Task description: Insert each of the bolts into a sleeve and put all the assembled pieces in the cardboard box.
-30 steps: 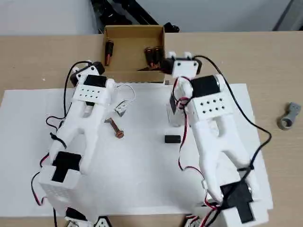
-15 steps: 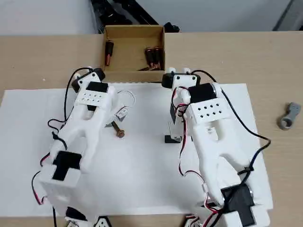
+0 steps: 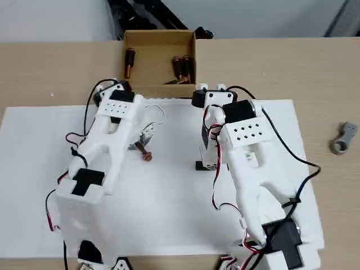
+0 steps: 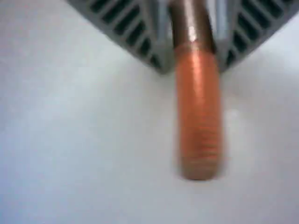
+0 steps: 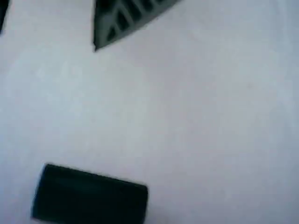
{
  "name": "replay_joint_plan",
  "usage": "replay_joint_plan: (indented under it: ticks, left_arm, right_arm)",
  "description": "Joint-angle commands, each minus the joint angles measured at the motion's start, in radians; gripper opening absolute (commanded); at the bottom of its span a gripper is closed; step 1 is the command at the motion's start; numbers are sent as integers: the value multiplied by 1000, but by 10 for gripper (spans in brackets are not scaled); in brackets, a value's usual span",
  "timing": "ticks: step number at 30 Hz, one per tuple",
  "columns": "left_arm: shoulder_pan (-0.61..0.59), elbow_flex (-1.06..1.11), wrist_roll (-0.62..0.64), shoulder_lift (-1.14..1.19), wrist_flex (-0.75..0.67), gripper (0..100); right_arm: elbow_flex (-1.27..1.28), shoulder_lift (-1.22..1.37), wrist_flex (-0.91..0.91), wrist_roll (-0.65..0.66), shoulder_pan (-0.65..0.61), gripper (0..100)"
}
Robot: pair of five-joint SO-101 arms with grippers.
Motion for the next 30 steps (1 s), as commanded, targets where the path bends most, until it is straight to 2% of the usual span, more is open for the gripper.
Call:
replay_joint_plan:
  ticks: [1, 6, 11, 15, 22, 30]
  left_arm:
    - [-37, -1, -34, 41, 52, 5]
    - [-37, -36, -86, -34, 101, 5]
    - [-8, -64, -180, -250, 107, 5]
    - [18, -59, -402, -405, 115, 5]
    - [41, -59, -749, -546, 227, 5]
    - [-97, -59, -1134, -638, 316, 6]
  right_arm:
    - [-5, -45, -7, 0, 2, 123]
    - [-5, -45, -8, 0, 2, 123]
    - [-5, -45, -8, 0, 2, 123]
    - [-5, -45, -8, 0, 2, 123]
    - [-5, -45, -8, 0, 2, 123]
    - [-6, -47, -42, -2, 70, 122]
